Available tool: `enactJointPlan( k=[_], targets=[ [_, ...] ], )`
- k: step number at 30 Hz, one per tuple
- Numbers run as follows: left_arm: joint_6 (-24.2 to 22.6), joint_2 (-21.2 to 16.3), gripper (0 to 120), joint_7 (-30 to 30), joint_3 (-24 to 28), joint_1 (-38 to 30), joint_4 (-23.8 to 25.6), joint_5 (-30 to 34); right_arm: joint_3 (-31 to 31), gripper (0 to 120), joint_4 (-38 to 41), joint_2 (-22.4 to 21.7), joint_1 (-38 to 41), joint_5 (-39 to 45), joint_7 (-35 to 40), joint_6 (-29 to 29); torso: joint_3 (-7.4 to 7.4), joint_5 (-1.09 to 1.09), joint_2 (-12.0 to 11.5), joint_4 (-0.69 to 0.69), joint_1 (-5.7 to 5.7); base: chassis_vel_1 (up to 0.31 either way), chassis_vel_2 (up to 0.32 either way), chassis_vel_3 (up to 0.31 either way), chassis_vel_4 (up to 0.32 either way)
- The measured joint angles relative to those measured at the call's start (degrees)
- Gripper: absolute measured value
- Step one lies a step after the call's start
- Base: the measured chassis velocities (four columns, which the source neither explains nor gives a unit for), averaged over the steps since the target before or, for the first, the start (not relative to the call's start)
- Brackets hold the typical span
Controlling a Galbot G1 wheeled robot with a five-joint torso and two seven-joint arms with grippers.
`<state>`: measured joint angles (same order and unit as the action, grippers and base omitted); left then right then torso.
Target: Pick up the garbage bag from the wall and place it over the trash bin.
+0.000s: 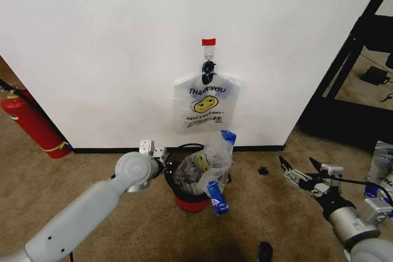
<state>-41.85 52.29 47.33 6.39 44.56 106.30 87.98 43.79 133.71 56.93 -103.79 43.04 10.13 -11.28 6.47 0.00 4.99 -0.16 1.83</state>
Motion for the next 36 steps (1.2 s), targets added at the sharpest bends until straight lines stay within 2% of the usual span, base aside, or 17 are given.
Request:
enactJointPlan(
  k=[7,27,31,32,36],
  targets=[
    [0.8,1.6,0,0.1,-0.8,4.7,0.7,-4.0,-1.5,100,0.9,0.4,-0.2,-1.7,2.2,-1.7,0.00,-0.01,0.0,-0.01,0.00,0.000,0.000,0.000,0.000],
    [1.0,5.4,0,-0.7,1.2,5.2,-1.0,-6.0,-3.1,100,1.4,1.4,-0.7,-4.1,3.8,-2.4,0.00,0.00,0.0,-0.02,0.00,0.000,0.000,0.000,0.000],
    [1.1,5.9,7,-1.7,1.2,5.3,-1.2,-6.7,-3.2,100,1.4,1.4,-0.7,-4.2,3.9,-2.4,0.00,-0.01,0.0,-0.02,0.00,0.000,0.000,0.000,0.000],
    [1.3,6.3,15,-2.3,1.2,5.4,-1.4,-7.4,-3.2,100,1.5,1.4,-0.7,-4.2,4.0,-2.4,0.00,0.00,0.0,-0.02,0.00,0.000,0.000,0.000,0.000],
    [1.1,6.5,32,-3.1,1.6,5.7,-1.3,-8.9,-3.0,100,1.6,1.3,-0.9,-4.2,4.0,-2.4,0.00,-0.01,0.0,-0.02,0.00,0.000,0.000,0.000,0.000]
  ],
)
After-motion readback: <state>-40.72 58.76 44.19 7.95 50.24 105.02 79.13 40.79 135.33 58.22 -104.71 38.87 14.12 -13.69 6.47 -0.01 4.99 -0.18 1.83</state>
